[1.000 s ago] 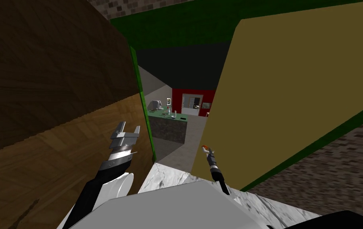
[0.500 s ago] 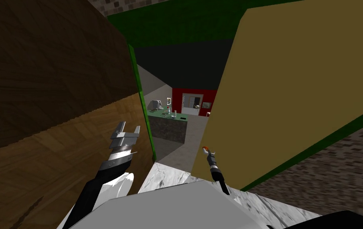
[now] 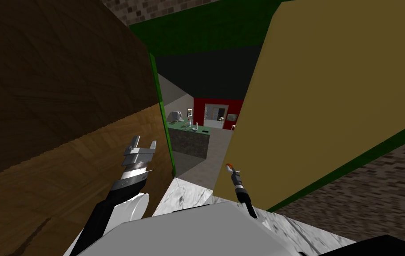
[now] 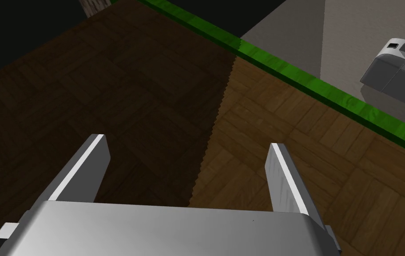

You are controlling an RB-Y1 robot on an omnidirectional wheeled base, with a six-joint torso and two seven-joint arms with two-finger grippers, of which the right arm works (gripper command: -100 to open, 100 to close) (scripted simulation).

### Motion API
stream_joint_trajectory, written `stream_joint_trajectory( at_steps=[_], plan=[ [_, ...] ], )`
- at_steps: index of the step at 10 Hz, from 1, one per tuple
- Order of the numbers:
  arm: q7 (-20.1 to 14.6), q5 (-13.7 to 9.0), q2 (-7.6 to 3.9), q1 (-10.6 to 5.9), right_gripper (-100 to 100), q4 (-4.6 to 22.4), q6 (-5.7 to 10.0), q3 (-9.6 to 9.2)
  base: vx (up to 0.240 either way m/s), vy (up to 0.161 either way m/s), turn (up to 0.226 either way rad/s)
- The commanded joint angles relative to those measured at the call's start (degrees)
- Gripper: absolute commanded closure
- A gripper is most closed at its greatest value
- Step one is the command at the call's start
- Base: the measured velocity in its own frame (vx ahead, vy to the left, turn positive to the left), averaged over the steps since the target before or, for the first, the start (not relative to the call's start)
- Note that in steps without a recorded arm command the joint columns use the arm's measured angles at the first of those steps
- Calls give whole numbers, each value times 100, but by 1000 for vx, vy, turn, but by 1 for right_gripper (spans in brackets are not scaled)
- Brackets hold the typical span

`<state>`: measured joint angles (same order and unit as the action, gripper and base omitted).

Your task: Pull the door open

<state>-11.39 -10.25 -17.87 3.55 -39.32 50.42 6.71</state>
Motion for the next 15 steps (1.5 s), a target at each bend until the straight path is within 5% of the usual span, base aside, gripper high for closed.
stream_joint_trajectory(
  at_steps=[1,6,8,15],
  plan=[
    [-99,50,-45,85,100,-22,41,-94,-207,-13,112],
    [-448,199,-268,257,100,-79,238,-377,-194,-37,120],
    [-457,207,-268,254,100,-85,239,-395,-152,-17,46],
    [-914,374,-620,739,100,-89,871,-745,-194,-33,122]
  ],
)
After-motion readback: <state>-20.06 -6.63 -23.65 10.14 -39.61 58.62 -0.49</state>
